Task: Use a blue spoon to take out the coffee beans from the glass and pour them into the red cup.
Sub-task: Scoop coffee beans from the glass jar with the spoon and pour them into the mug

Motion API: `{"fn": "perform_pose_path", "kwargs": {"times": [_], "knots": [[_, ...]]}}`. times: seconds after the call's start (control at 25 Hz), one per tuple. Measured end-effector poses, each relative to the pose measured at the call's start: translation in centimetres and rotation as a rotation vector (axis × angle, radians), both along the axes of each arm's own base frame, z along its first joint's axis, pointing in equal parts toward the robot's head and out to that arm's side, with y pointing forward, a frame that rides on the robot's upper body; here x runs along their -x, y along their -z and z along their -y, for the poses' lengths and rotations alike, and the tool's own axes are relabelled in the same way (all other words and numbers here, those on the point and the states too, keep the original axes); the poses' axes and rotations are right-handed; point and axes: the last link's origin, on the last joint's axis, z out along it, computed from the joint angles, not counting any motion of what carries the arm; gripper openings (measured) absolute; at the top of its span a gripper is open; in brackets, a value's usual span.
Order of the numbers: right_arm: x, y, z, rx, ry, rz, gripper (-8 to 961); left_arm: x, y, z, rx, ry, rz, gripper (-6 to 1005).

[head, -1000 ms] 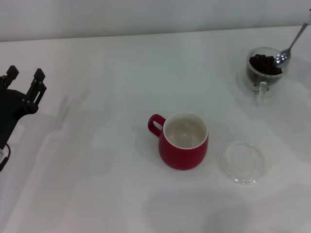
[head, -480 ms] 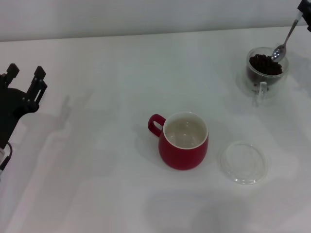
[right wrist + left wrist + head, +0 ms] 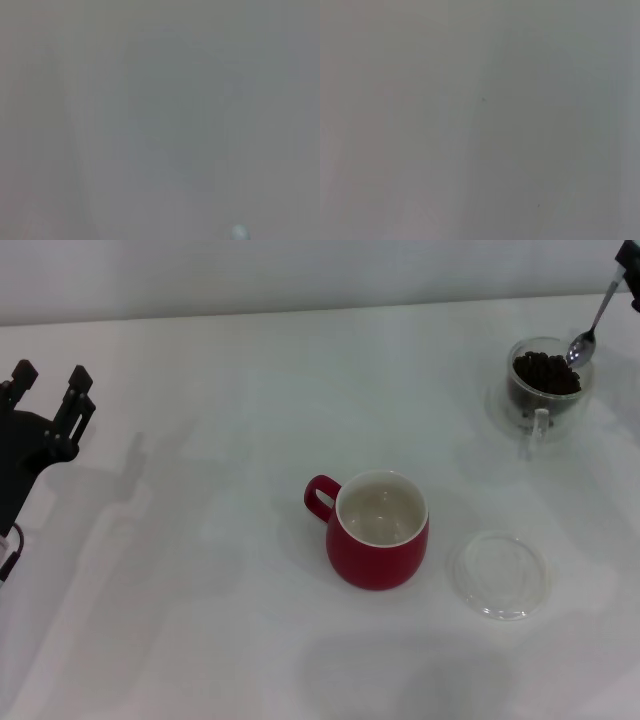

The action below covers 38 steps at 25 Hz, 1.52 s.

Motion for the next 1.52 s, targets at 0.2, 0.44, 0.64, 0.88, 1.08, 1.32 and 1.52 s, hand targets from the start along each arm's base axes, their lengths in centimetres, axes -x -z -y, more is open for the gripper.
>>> {"fn": "perform_pose_path", "kwargs": {"times": [0.2, 0.44, 0.64, 0.88, 1.08, 1.32, 1.52], "knots": [[0.0, 0.5, 0.0, 0.008, -0.002, 0.005, 137, 0.0, -0.1, -0.2, -0.001, 0.002, -0.003, 641], [-0.2, 0.8, 0.0, 0.010, 0.020, -0.006, 138, 0.1, -0.1, -0.3, 0.001, -0.002, -0.009, 641], [-0.4, 0.9, 0.0, 0.010, 0.033, -0.022, 137, 0.0, -0.2, -0.5, 0.000, 0.000, -0.016, 641], [-0.6, 1.0, 0.2, 0.006, 0.061, -0.094, 137, 0.1, -0.2, -0.6, 0.000, -0.002, -0.020, 641], [-1.2, 0.9, 0.1, 0.021, 0.120, -0.181, 138, 0.0, -0.3, -0.8, 0.000, 0.001, -0.021, 641], [-1.6, 1.2, 0.3, 0.038, 0.159, -0.247, 137, 0.2, -0.5, -1.0, -0.001, 0.000, -0.036, 642], [-2.0, 1.2, 0.6, 0.061, 0.192, -0.336, 137, 0.2, -0.6, -1.1, -0.007, -0.005, -0.034, 642]]}}
